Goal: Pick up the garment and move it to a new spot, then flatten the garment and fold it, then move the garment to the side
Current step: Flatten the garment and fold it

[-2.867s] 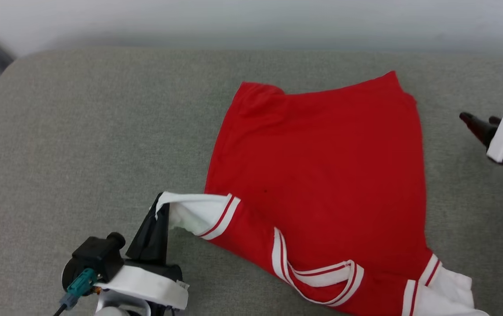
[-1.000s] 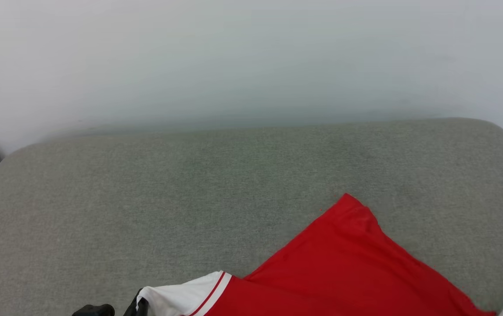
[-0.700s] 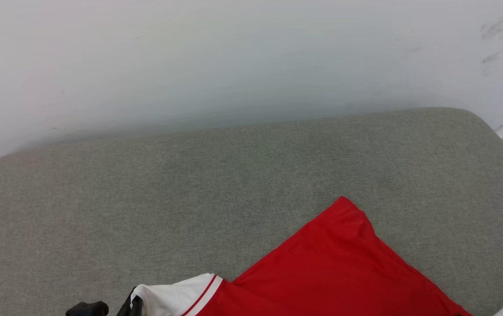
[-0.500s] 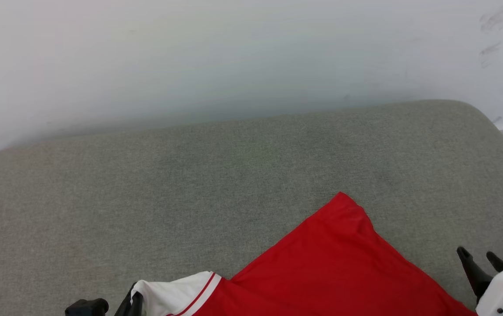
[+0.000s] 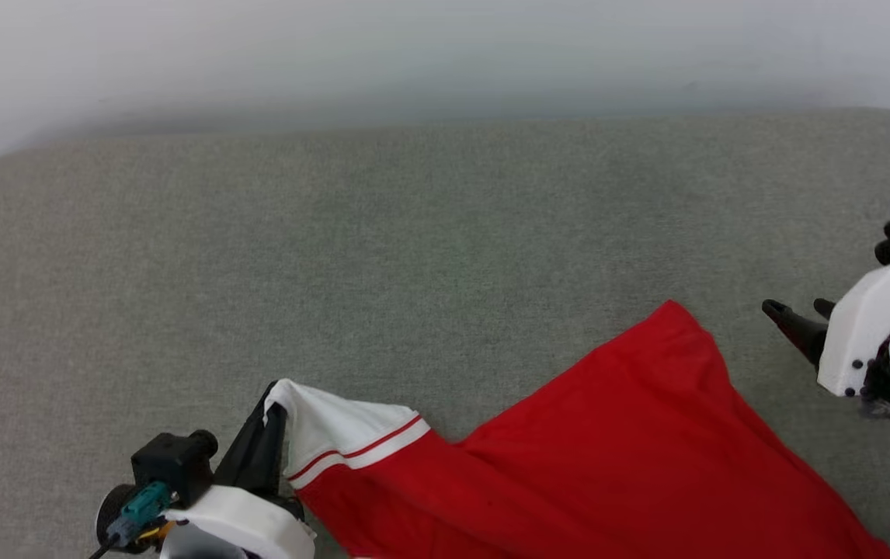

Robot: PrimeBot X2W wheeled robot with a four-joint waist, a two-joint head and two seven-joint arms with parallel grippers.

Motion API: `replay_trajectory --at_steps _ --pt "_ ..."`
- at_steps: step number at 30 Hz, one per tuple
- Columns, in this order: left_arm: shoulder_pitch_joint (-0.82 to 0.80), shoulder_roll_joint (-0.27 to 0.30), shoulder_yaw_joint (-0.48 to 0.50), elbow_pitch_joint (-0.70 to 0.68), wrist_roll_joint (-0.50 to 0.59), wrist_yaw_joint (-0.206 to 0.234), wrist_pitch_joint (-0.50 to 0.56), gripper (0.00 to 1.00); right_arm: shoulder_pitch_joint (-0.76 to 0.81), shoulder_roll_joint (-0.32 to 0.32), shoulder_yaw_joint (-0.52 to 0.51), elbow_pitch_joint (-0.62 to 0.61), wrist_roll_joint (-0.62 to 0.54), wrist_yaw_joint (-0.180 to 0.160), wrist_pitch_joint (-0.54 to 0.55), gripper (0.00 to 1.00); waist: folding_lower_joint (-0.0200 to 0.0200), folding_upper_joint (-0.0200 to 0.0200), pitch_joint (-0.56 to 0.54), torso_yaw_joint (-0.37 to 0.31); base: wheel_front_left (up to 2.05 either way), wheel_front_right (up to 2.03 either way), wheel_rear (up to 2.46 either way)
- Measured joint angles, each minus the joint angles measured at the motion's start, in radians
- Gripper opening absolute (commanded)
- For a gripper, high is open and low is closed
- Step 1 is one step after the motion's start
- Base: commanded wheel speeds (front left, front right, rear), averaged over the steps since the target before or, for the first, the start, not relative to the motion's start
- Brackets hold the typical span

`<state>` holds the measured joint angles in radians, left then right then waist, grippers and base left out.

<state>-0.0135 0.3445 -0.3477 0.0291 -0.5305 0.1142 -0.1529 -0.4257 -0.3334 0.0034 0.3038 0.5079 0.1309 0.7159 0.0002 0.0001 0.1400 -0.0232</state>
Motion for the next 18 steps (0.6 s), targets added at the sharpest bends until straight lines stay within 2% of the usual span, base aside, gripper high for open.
replay_trajectory --at_steps 6,12,18 --pt "-0.072 -0.025 -0.025 -0.013 0.019 -0.017 -0.024 0.00 -0.148 -0.008 0.017 0.105 -0.007 0.000 0.219 1.00 0.0001 0.0000 0.093 0.054 0.00 0.00 0.00" --pt "-0.121 -0.052 -0.043 0.012 0.025 -0.035 -0.044 0.00 -0.197 0.016 0.056 0.183 -0.013 0.000 0.300 1.00 0.0001 0.0000 0.168 0.104 0.00 0.00 0.00" --pt "-0.147 -0.064 -0.048 0.051 0.024 -0.049 -0.063 0.00 -0.228 -0.003 0.096 0.214 -0.005 0.000 0.324 1.00 -0.0001 -0.0001 0.202 0.129 0.00 0.00 0.00"
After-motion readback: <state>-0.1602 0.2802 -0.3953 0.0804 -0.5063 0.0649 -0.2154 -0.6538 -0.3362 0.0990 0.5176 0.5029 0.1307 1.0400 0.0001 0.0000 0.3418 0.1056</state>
